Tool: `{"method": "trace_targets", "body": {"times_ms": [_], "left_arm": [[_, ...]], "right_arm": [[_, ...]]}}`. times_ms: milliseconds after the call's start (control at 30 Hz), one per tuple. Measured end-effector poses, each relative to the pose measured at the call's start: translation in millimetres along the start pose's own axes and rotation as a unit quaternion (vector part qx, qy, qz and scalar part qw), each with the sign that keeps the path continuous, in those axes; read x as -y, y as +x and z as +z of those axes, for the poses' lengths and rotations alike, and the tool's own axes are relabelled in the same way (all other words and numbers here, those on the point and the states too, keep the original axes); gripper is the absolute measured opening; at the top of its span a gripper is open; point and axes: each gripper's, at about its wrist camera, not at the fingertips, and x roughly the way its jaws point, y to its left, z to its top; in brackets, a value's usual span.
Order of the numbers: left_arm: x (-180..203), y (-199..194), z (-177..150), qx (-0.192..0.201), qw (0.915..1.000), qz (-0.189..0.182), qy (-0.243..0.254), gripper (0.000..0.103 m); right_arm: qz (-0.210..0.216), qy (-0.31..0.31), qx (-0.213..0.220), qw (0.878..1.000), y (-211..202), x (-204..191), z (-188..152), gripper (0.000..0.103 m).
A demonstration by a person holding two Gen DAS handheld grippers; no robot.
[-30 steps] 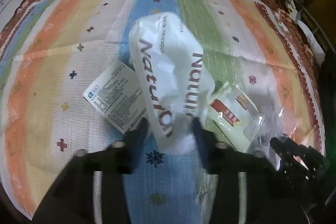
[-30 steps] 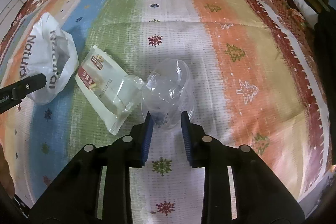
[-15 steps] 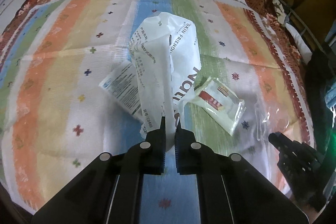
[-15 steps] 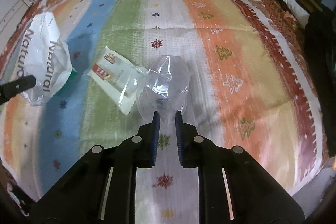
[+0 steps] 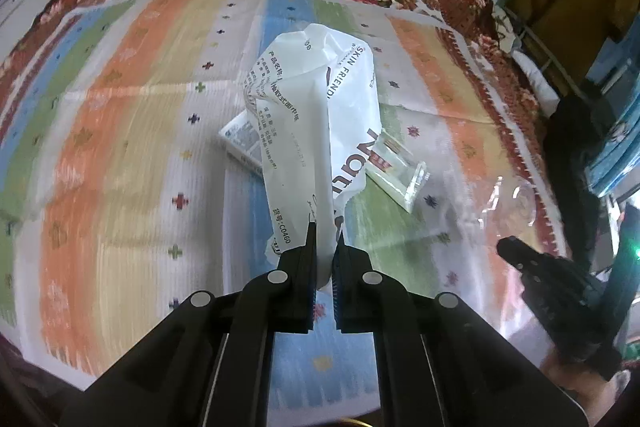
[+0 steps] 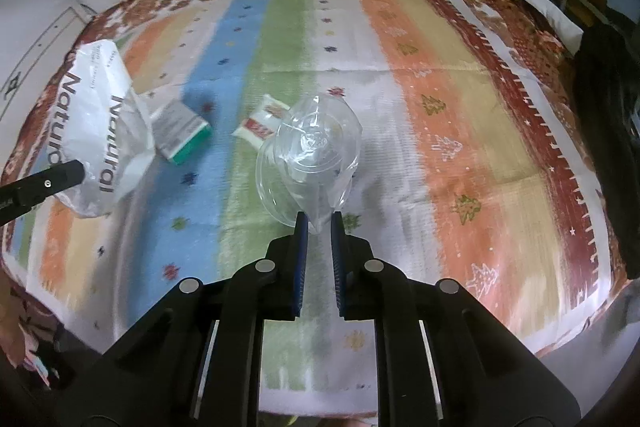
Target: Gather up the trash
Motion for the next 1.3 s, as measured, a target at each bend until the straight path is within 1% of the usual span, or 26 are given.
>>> {"method": "trace_targets", "body": {"times_ms": [100,200,367,433,500,667,900,1133,1267,1300], "left_arm": [[4,-19,-10,0.007,0.9997,-0.023,-0.004,0.005],[13,-36,-23,0.013,0.9992,-0.037,0.010,0.005],[21,-61,-47,0.024,0.9984,-0.043,0.030,0.005],[20,-69,-56,0.027,0.9981,-0.041,0.038,0.005],[16,-75,-64,0.026,0.9980,-0.045,0.036,0.005],[3,-90,-79,0.031,0.9975,-0.057,0.026,0.005],[-4,-95,-95,0.030,0.9975,-0.061,0.019,0.005],[-10,-96,-93,0.032,0.9976,-0.061,0.006,0.005],[-11,-96,-91,0.034,0.9976,-0.060,0.004,0.005],[-11,-96,-90,0.034,0.9976,-0.061,0.003,0.005]], "right_arm": [[0.009,-0.011,0.005,1.000,-14,-10,-7,0.010],[0.015,-0.016,0.012,1.000,-28,-16,-14,0.010],[0.025,-0.011,0.013,1.000,-45,-22,-26,0.010],[0.027,-0.010,0.012,1.000,-50,-24,-31,0.009],[0.032,-0.008,0.010,0.999,-56,-25,-36,0.005],[0.049,-0.009,0.003,0.999,-66,-30,-47,0.004],[0.051,-0.006,-0.003,0.999,-68,-31,-54,0.004],[0.055,-0.002,-0.026,0.998,-51,-33,-55,0.004],[0.066,-0.010,-0.030,0.997,-42,-48,-50,0.008],[0.067,-0.014,-0.030,0.997,-41,-52,-50,0.013]]}}
